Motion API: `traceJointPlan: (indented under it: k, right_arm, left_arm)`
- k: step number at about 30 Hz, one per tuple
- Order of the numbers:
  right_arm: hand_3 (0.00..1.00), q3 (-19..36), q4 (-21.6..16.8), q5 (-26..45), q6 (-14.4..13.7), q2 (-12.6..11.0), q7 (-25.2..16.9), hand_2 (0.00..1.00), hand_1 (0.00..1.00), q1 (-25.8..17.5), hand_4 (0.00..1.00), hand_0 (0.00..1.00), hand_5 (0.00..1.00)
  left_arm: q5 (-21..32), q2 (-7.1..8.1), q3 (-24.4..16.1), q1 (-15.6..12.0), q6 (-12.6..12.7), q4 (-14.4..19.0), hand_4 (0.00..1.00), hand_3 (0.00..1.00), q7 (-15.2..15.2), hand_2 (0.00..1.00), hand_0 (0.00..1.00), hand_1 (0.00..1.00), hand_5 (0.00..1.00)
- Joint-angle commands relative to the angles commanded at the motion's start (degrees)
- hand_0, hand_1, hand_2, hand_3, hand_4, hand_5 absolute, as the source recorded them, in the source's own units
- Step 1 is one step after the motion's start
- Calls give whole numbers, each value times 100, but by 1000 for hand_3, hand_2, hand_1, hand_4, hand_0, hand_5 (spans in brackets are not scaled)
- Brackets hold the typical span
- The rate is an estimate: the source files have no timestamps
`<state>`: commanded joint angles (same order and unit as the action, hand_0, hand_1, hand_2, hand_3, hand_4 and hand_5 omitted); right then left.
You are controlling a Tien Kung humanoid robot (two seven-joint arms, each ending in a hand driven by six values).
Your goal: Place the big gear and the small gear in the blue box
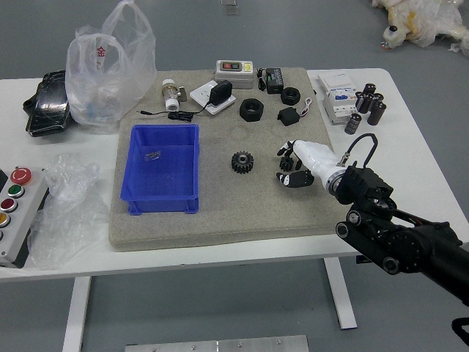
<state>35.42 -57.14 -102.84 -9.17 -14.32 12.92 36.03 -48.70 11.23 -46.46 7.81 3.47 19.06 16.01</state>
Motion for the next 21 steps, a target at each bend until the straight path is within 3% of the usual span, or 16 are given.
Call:
traceJointPlan:
  k: [12,13,18,19,21]
  right_arm:
    - [732,-224,380,266,-145,72,-143,700,457,194,720,286,252]
    - [592,-258,404,298,-167,77,-157,462,397,205,286,270,109]
    - [592,-351,486,487,-340,96,-273,462,397,215,286,270,109]
    - [383,-355,488,519,-368,98,-295,310,320,213,135,242,2]
    - [383,-358,484,574,-413,98,-337,310,320,212,135,242,2]
  left_arm:
    - [-41,-47,-12,11,-7,0,707,803,10,632,702,648,414]
    - [-44,-47,-14,12,-7,1,707,803,12,632,702,647,413]
    - [-76,-47,-29,-6,-13,6,707,803,27,632,702,647,413]
    - [-102,-48,-40,-14,-19,8,708,803,37,631,702,648,414]
    - [-165,-50,-68,-37,-32,14,708,803,60,631,702,648,414]
